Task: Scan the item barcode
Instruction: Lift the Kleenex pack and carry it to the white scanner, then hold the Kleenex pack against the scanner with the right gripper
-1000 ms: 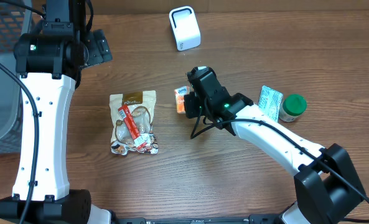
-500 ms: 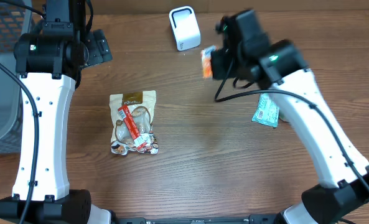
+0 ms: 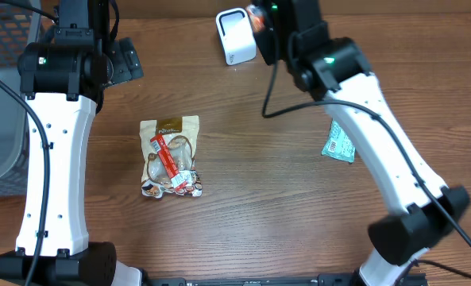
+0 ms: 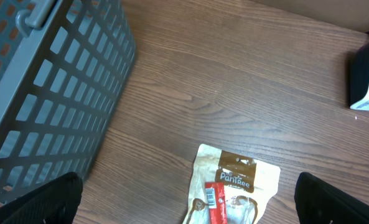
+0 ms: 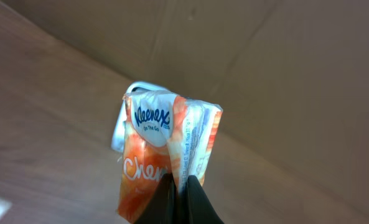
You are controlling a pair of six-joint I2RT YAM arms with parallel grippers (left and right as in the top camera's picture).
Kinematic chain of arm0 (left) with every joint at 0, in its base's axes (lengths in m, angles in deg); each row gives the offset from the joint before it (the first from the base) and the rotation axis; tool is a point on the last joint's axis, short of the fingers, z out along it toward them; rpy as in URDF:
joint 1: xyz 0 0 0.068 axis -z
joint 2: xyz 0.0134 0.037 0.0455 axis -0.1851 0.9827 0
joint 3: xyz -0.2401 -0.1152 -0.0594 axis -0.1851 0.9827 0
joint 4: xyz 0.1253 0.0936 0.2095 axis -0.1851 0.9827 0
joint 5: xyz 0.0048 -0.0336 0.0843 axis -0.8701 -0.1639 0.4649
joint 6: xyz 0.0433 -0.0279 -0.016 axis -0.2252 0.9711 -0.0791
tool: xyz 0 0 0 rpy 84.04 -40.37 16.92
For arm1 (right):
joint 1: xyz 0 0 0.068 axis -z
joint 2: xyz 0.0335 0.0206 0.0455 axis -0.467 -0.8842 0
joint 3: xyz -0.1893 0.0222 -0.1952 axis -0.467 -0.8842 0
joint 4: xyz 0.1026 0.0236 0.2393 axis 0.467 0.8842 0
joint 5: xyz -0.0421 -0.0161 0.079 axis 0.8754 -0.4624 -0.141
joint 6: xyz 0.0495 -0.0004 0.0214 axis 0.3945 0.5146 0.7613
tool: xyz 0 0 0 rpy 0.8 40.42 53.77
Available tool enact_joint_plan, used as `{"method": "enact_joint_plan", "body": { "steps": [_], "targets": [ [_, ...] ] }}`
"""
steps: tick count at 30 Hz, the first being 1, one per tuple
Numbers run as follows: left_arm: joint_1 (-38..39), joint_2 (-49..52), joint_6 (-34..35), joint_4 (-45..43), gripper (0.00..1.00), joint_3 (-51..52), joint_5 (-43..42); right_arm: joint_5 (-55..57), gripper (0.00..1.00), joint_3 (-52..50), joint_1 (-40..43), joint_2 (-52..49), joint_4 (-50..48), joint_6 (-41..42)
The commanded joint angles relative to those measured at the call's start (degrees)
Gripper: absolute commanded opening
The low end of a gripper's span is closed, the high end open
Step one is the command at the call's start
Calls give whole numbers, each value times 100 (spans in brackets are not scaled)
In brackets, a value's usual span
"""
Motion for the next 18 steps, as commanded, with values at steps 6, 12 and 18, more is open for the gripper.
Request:
{"method": "enact_joint_plan", "body": {
  "steps": [6,12,18],
  "targets": [
    [37,-39,-66,-7,100,-48,57,997,4,39,-24,-986,-962,-1504],
    [37,-39,-66,-7,100,-48,57,1132,4,39,-35,-1600,-1659,-2441],
    [37,-39,-66,-7,100,-48,57,1178,4,39,-35,-2002,-2811,-3110]
  ]
}}
